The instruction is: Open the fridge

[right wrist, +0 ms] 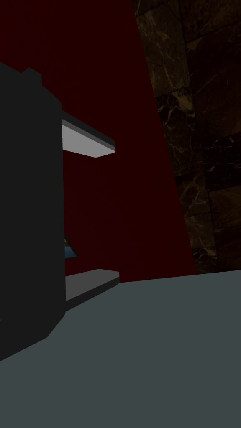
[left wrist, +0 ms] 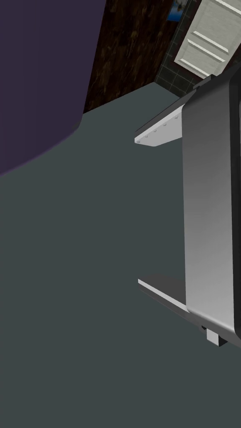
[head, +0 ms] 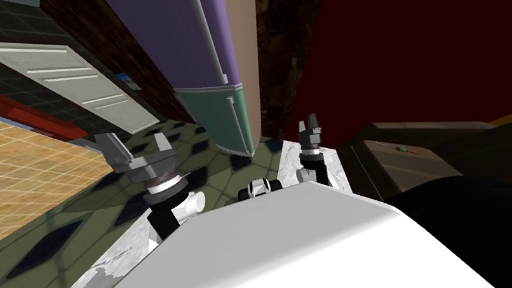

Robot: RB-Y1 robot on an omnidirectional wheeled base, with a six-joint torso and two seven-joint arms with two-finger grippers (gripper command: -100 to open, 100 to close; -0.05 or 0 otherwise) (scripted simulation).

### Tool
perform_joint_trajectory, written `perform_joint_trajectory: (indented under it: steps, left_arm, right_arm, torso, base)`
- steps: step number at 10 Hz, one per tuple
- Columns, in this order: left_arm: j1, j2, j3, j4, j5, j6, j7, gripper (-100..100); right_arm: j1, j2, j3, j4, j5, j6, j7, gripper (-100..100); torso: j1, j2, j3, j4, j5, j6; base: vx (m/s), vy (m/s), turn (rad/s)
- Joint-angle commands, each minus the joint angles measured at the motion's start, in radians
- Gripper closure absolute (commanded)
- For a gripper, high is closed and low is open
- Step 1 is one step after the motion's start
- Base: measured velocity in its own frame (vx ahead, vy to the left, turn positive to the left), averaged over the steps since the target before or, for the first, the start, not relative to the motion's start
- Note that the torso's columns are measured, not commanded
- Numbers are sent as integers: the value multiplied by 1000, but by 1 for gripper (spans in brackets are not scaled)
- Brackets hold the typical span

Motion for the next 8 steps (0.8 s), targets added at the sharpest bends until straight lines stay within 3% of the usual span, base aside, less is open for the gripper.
perform_joint_trajectory:
  steps: [1,8]
  left_arm:
    - [-46,72,-3,35,13,45,0,-100]
    - [-227,196,-14,162,68,213,0,-100]
  right_arm:
    - [0,0,0,0,0,0,0,0]
    - [0,0,0,0,0,0,0,0]
  torso:
    - [-1,0,0,0,0,0]
    - [0,2,1,0,0,0]
  base:
    - [67,-110,71]
    - [103,-134,95]
